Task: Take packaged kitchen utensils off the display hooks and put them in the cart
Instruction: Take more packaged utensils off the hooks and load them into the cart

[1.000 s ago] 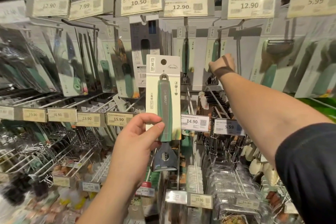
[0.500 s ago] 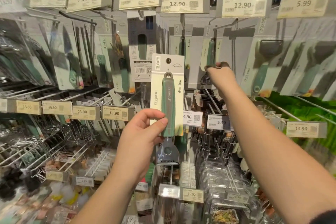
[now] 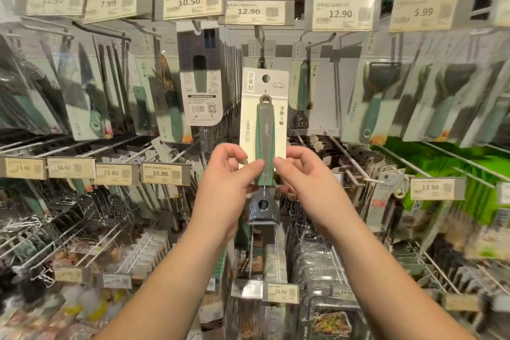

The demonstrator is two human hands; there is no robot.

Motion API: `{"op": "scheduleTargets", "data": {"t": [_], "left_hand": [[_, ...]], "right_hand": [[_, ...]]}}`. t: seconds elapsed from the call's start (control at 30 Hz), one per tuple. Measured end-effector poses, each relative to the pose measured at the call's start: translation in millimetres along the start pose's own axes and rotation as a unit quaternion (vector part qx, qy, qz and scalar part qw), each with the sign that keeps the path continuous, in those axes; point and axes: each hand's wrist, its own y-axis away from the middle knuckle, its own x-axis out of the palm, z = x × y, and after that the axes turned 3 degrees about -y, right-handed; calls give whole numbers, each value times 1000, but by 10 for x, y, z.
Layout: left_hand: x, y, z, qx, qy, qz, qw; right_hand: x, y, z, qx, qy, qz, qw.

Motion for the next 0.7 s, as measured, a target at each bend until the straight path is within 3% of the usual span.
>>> {"op": "scheduleTargets", "data": {"t": [0.17,0.4,0.7], "left_hand": [[59,-116,-35,17,-24,25,999],[122,-289,-143,46,-94,-34,994],[165,-472,-309,52,-103,-55,992]], "right_hand": [[-14,-105,26,-14,-2,-35,999],[-15,-311,169,-56,26,-58,996],[-22,-619,316,-83,34,-53,995]]}}
